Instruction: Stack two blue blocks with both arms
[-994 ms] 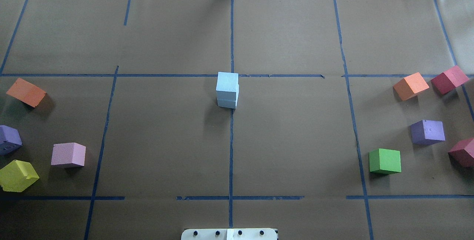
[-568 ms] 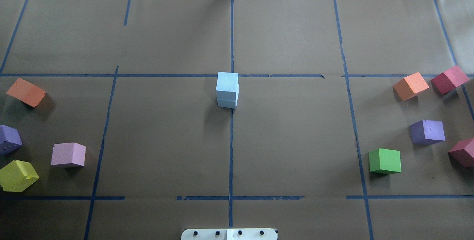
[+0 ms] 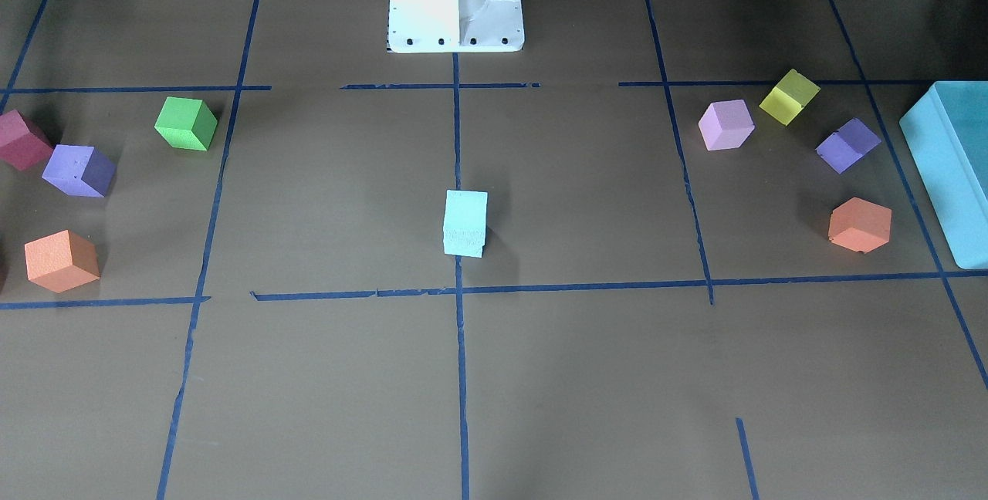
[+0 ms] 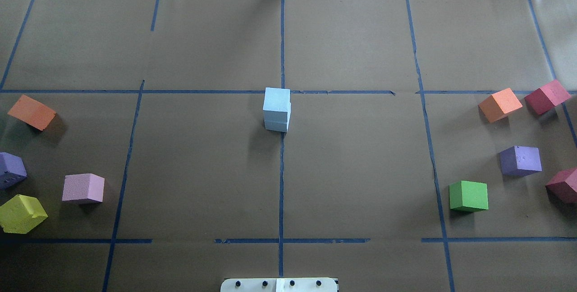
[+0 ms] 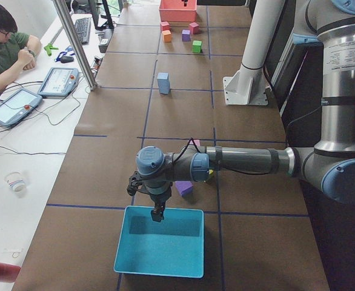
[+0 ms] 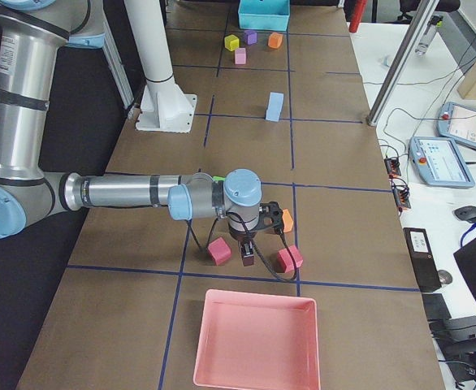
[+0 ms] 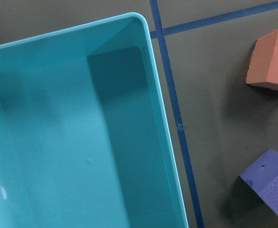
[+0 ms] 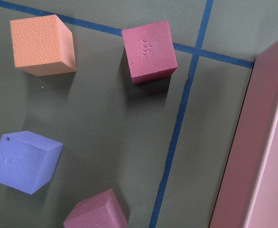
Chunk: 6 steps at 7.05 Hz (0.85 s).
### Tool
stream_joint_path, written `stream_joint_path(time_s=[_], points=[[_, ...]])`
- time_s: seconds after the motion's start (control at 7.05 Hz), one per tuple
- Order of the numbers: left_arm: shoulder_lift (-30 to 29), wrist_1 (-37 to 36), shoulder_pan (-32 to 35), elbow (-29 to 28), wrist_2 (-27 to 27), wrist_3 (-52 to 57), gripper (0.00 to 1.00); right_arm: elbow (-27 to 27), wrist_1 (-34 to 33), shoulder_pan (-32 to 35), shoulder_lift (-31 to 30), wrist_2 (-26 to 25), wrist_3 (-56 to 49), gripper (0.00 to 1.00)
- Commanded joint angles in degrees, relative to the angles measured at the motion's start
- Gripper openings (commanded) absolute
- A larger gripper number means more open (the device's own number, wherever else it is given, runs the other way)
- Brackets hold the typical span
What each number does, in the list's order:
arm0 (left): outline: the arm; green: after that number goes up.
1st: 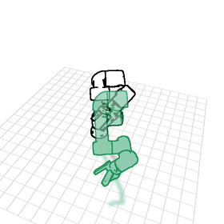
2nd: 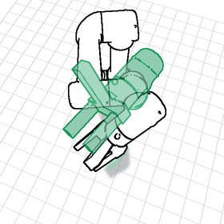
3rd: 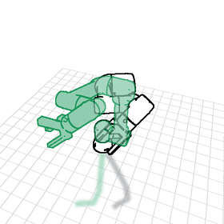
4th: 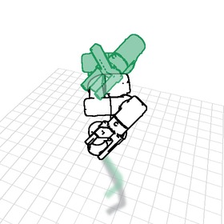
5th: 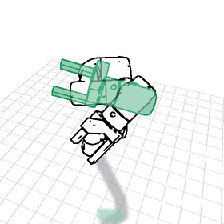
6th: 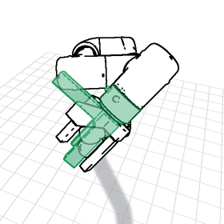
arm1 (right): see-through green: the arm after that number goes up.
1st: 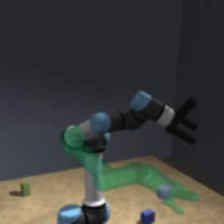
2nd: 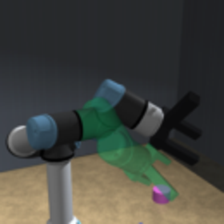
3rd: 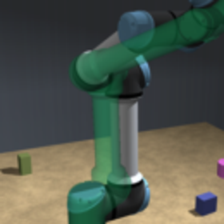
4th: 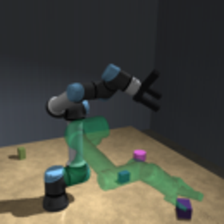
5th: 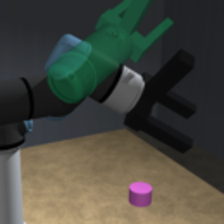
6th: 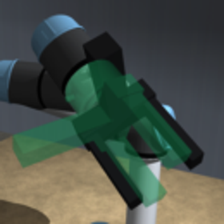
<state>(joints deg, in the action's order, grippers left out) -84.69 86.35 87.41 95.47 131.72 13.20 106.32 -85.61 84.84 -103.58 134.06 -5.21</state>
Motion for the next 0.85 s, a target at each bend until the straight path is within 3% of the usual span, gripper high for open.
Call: stream_joint_path(time_s=[0.0,0.71], points=[[1.19,0.04,-0.05,0.15,-0.06,0.33,1.0,-0.06,0.0,-0.03,-0.04,0.15,0.02,1.0],[1.11,0.48,-0.13,0.5,0.03,0.24,1.0,-0.06,0.0,-0.12,0.05,0.07,0.02,1.0]])
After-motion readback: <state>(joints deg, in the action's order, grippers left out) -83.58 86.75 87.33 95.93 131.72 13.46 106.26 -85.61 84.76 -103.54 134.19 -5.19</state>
